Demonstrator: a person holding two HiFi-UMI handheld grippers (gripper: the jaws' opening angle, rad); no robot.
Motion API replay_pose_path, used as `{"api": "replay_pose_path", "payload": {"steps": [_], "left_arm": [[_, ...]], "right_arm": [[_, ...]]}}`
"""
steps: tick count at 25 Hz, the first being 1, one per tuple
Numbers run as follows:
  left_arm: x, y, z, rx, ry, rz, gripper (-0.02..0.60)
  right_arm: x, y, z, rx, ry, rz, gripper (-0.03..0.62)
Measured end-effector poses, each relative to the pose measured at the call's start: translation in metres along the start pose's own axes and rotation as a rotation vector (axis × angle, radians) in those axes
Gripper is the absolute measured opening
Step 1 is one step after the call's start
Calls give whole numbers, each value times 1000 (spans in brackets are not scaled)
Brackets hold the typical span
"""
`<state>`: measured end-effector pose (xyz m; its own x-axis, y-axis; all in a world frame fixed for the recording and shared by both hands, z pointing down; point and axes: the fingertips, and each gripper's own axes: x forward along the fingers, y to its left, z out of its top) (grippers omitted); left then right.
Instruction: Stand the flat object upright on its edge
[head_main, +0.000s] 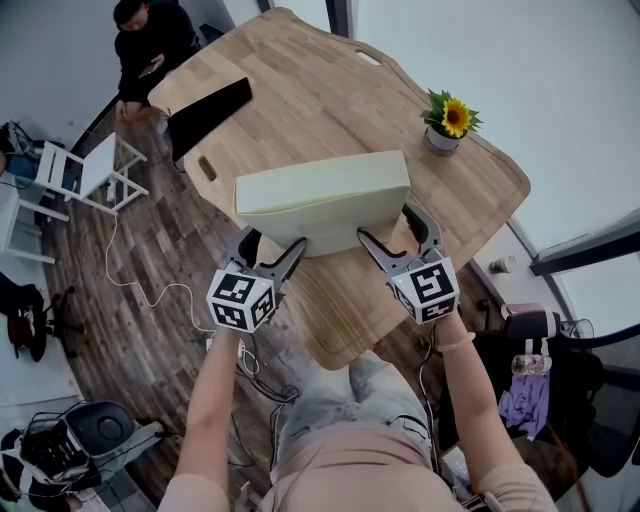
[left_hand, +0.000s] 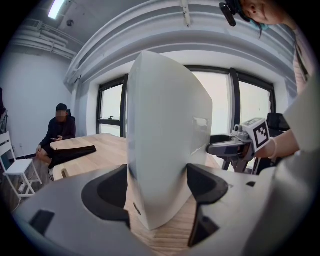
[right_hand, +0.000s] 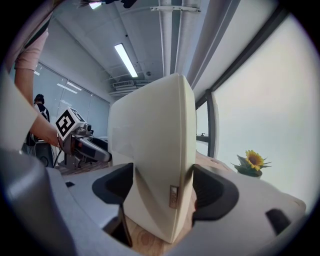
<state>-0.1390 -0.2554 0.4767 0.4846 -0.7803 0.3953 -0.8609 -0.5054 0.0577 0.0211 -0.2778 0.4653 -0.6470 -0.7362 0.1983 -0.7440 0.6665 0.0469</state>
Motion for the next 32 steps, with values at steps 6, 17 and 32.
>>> {"api": "replay_pose_path", "payload": {"steps": [6, 17, 32], "left_arm": [[-2, 1, 3, -9, 5, 8, 336], [-9, -4, 3, -3, 12, 17, 336], [-26, -10, 2, -15, 9, 26, 336]], "right_arm": [[-1, 1, 2, 2, -8, 10, 368], [-6, 3, 7, -9, -29, 12, 373], [-22, 5, 12, -1, -44, -11, 371]]}}
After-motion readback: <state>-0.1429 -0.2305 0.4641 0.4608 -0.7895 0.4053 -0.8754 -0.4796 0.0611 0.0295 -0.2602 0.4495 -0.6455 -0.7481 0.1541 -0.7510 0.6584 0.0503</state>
